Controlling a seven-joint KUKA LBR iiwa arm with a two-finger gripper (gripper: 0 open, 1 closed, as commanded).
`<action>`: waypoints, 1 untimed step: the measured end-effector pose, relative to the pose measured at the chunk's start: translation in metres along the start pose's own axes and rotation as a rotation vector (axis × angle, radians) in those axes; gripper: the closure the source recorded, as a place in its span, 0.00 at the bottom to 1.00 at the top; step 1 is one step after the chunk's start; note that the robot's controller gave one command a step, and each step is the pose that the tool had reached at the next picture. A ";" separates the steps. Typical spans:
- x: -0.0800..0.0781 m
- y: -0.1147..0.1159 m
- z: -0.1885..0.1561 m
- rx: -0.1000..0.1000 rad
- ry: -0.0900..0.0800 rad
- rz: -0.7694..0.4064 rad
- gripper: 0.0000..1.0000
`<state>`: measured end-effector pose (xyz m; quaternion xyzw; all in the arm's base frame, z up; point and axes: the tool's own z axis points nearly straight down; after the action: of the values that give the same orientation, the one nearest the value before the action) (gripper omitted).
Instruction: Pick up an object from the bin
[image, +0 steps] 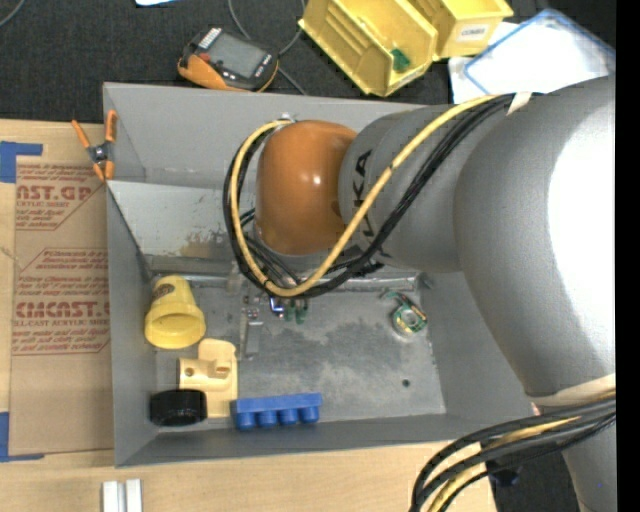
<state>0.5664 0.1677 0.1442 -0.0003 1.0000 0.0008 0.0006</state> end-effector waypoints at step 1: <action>0.000 0.000 0.000 0.000 0.000 0.000 0.00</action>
Offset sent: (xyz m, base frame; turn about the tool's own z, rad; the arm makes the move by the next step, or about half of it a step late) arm 0.0070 0.0458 -0.0536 -0.0824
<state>0.5664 0.1677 0.1442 -0.0003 1.0000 0.0008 0.0006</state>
